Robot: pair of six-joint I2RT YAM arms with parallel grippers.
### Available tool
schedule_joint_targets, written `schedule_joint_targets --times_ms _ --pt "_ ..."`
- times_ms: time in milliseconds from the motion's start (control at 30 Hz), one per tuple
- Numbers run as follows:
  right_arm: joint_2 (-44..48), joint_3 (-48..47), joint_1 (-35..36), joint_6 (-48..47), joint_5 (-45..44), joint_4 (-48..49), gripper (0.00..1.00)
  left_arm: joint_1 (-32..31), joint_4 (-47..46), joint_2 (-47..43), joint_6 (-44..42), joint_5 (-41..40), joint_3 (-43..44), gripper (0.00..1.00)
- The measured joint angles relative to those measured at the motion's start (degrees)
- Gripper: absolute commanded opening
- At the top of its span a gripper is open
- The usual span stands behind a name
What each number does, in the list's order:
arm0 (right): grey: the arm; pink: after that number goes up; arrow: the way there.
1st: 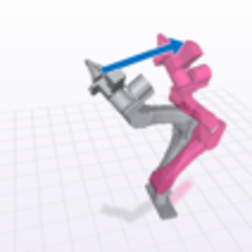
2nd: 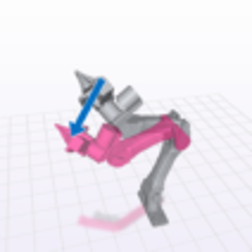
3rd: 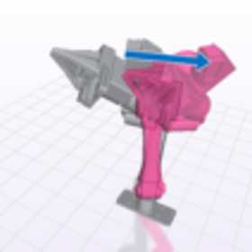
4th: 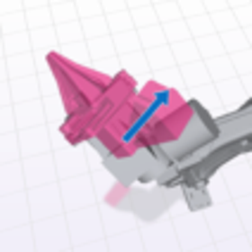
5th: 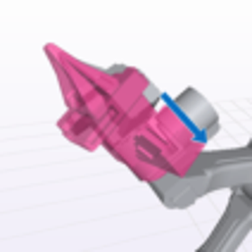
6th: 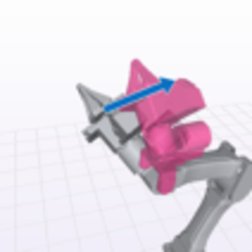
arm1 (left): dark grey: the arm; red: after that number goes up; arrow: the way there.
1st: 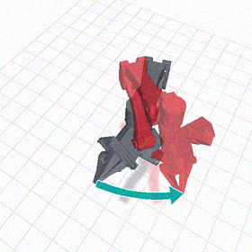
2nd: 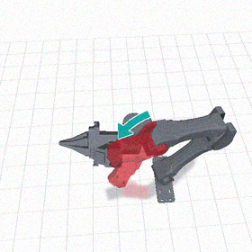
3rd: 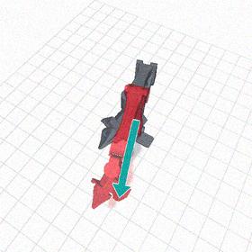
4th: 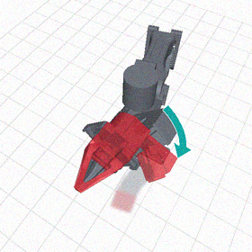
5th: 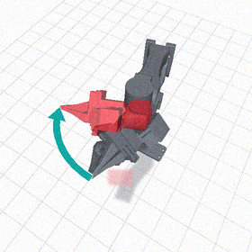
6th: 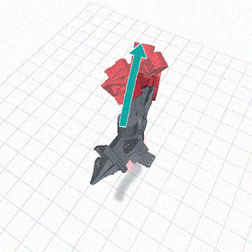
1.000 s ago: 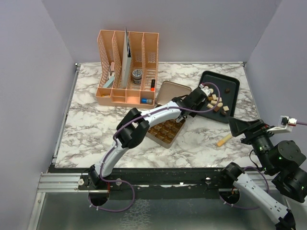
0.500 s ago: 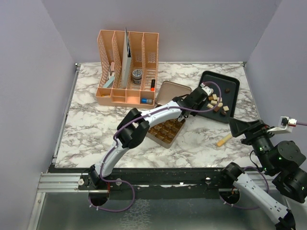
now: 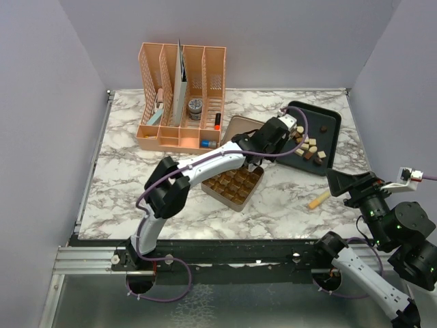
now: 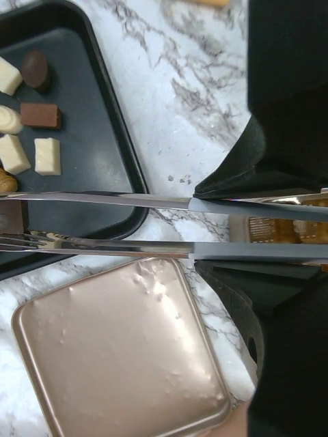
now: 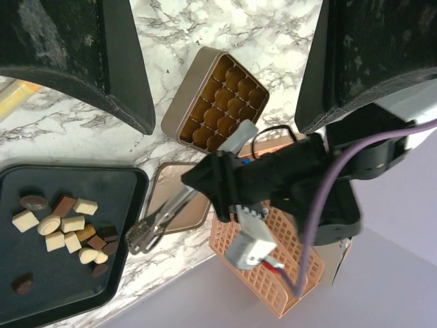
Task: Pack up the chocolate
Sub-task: Pick up the fake chocolate from the plate, then place the fake chocolate in the packing box.
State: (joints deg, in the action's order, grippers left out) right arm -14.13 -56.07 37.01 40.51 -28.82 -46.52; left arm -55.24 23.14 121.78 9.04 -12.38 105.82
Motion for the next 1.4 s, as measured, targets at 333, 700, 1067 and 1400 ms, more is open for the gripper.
schedule_joint_targets --times_ms 333,700,1067,1400 --pt "0.0 0.1 0.0 0.0 0.0 0.0 0.88 0.6 -0.6 -12.4 2.5 0.6 -9.3 0.31" --pt "-0.4 2.7 0.0 0.1 1.2 0.1 0.89 1.8 3.8 -22.9 4.3 -1.9 -21.1 0.31" --pt "-2.0 5.6 0.0 0.5 2.5 0.2 0.89 2.8 9.8 -35.5 6.0 -5.3 -29.5 0.32" --pt "-2.9 5.9 0.0 0.7 3.0 0.7 0.89 3.1 13.3 -38.1 7.5 -5.7 -33.8 0.33"
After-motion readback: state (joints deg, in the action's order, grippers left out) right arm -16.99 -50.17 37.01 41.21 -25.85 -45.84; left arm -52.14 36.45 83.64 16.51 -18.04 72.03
